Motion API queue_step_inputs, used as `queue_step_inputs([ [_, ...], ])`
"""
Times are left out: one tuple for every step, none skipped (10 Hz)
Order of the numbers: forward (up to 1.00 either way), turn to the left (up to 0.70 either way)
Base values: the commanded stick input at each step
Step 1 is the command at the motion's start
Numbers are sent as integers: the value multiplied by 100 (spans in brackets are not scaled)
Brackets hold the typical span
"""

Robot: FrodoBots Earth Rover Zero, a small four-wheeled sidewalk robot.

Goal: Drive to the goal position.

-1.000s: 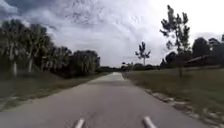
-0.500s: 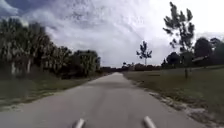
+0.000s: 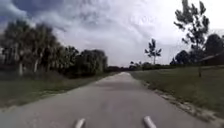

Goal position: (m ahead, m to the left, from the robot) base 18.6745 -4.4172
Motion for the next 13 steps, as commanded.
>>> queue_step_inputs([
  [69, 6],
  [69, 3],
  [69, 7],
  [69, 22],
  [69, 29],
  [69, 8],
  [69, 3],
  [69, 3],
  [69, 3],
  [69, 3],
  [69, 3],
  [69, 3],
  [69, 3],
])
